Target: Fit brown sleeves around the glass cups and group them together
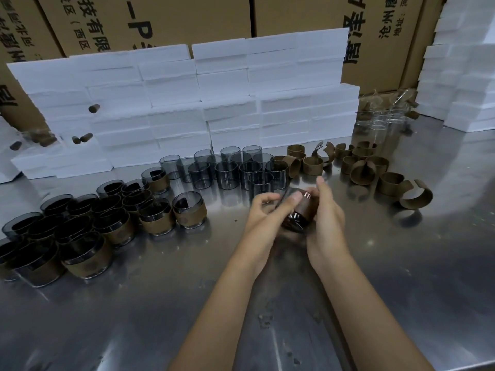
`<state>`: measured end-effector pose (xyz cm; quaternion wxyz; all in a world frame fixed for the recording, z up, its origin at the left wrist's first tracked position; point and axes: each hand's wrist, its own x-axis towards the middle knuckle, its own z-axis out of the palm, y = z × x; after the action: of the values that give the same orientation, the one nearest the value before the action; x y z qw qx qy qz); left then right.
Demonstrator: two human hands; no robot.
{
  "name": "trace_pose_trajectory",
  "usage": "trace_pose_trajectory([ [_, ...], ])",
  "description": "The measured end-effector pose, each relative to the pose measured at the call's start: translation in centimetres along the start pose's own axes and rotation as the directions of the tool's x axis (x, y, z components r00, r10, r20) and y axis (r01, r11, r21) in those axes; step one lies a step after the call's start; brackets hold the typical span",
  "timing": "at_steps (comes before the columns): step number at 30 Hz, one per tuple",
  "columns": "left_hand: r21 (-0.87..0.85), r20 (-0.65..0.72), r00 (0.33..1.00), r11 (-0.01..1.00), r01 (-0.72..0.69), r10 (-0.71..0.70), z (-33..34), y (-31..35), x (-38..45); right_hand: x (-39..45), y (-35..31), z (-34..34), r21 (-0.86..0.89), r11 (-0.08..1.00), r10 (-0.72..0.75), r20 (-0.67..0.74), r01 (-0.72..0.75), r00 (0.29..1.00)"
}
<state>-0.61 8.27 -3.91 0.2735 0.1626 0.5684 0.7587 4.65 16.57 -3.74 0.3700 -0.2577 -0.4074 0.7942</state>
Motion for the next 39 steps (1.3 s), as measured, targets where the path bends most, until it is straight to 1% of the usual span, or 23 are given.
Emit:
trace_pose_trajectory([
  [2,-0.208,0.003,1.0,0.978,0.023,-0.023,-0.3,0.7,0.1,-0.2,0.0,0.1,0.001,0.998,0.067,0.146,-0.067,0.987],
  [4,-0.393,0.049,0.997,0.917,0.072,-0.057,-0.8,1.4,0.0,-0.5,0.2,0.2,0.027,0.992,0.113,0.273,-0.125,0.955],
  [6,-0.544,0.082,0.992,0.83,0.127,-0.098,-1.1,1.7,0.0,-0.7,0.5,0.4,0.028,0.991,0.117,0.338,-0.135,0.934],
  [8,-0.6,0.062,0.989,0.787,0.143,-0.132,-1.0,1.8,0.0,-0.9,0.9,0.6,-0.041,0.995,0.102,0.366,-0.093,0.925],
  [9,-0.593,0.026,0.989,0.794,0.132,-0.145,-0.9,1.8,0.0,-1.0,1.0,0.7,-0.103,0.993,0.097,0.372,-0.063,0.923],
  [11,-0.483,-0.068,0.988,0.871,0.09,-0.14,-1.1,1.6,0.3,-1.2,1.2,1.0,-0.237,0.972,0.094,0.372,-0.004,0.924],
  [13,-0.255,-0.175,0.982,0.967,0.024,-0.071,-1.3,1.3,0.6,-1.1,1.5,1.1,-0.306,0.951,0.084,0.381,0.04,0.921],
  [14,-0.13,-0.21,0.978,0.991,-0.015,-0.013,-1.3,1.1,0.6,-0.9,1.6,1.1,-0.302,0.952,0.075,0.389,0.05,0.918],
  [16,0.061,-0.234,0.967,0.994,-0.091,0.102,-1.3,0.8,0.7,-0.7,1.8,1.0,-0.278,0.957,0.031,0.388,0.085,0.921],
  [18,0.161,-0.24,0.956,0.978,-0.13,0.166,-1.4,0.7,0.7,-0.7,2.0,0.8,-0.297,0.94,-0.05,0.361,0.165,0.931],
  [19,0.162,-0.232,0.959,0.978,-0.129,0.165,-1.5,0.7,0.7,-0.7,2.1,0.7,-0.308,0.929,-0.09,0.354,0.206,0.931],
  [21,0.072,-0.211,0.971,0.992,-0.101,0.114,-1.5,0.8,0.6,-0.6,2.2,0.6,-0.315,0.916,-0.128,0.356,0.248,0.926],
  [23,-0.009,-0.209,0.973,0.995,-0.1,0.096,-1.6,1.0,0.6,-0.5,2.1,0.7,-0.3,0.924,-0.118,0.364,0.236,0.924],
  [26,-0.061,-0.276,0.956,0.991,-0.118,0.097,-1.9,1.3,0.6,-0.4,1.9,0.8,-0.279,0.942,-0.064,0.39,0.184,0.919],
  [30,-0.062,-0.307,0.945,0.989,-0.136,0.111,-1.8,1.4,0.5,-0.2,2.1,0.7,-0.251,0.959,-0.022,0.401,0.133,0.916],
  [34,-0.07,-0.249,0.963,0.99,-0.126,0.105,-1.8,1.5,0.2,0.3,2.1,0.5,-0.203,0.973,-0.024,0.389,0.111,0.921],
  [36,-0.02,-0.212,0.972,0.994,-0.109,0.102,-1.7,1.5,0.2,0.4,2.3,0.5,-0.218,0.969,-0.031,0.36,0.116,0.933],
  [39,0.031,-0.199,0.973,0.993,-0.112,0.116,-1.8,1.2,0.2,0.4,2.7,0.5,-0.274,0.95,-0.057,0.316,0.149,0.947],
])
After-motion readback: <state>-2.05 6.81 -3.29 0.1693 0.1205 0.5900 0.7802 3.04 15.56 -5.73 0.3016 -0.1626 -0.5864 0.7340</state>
